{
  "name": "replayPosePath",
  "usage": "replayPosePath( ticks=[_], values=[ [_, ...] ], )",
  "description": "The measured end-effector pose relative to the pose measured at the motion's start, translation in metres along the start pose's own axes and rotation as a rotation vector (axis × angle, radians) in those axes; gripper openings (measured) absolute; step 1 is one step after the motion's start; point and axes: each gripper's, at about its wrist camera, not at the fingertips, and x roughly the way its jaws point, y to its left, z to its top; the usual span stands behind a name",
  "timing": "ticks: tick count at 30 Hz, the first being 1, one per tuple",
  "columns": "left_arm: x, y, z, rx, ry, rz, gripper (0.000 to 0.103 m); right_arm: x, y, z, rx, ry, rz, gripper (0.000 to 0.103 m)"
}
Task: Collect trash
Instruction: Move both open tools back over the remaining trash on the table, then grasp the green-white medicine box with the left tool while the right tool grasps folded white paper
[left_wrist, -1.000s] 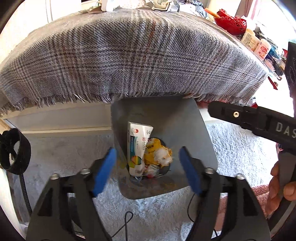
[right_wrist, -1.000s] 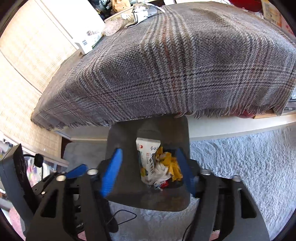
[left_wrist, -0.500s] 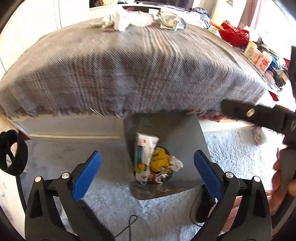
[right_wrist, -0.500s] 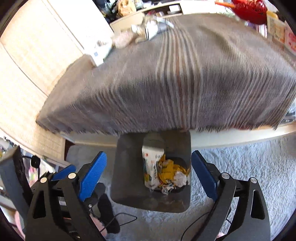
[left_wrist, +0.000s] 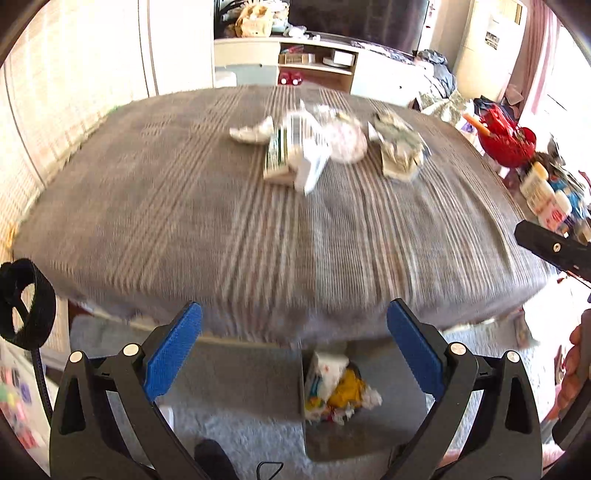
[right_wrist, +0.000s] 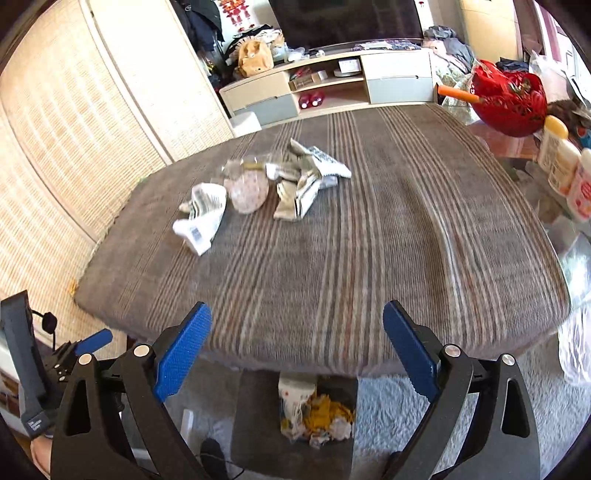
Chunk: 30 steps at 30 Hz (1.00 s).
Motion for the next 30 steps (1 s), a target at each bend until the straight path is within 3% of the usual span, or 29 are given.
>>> replayPosePath(
  ticks=[5,12,26,30],
  values=[
    [0.025,-0.001,0.039,0.021,-0.026,0.041,0.095,0.037,0.008,0.035,-0.028,0.015,-0.027,0.095],
    [0.065,0.002,0.079,0.045,-0.031,0.069,0.095,0.086,0.01,0.072,0.026,0.028,-0.016,0.095],
    [0.132,-0.011,0.119,0.057,-0.033,0.055,0.095,0.149,0.0,0.088,0.072,0.073,-0.009,0.094],
    [0.151,-0.012,0.123,0.052,-0.018,0.05,0.095,0.156,-0.003,0.086,0.068,0.071,0.004,0.086]
  ],
)
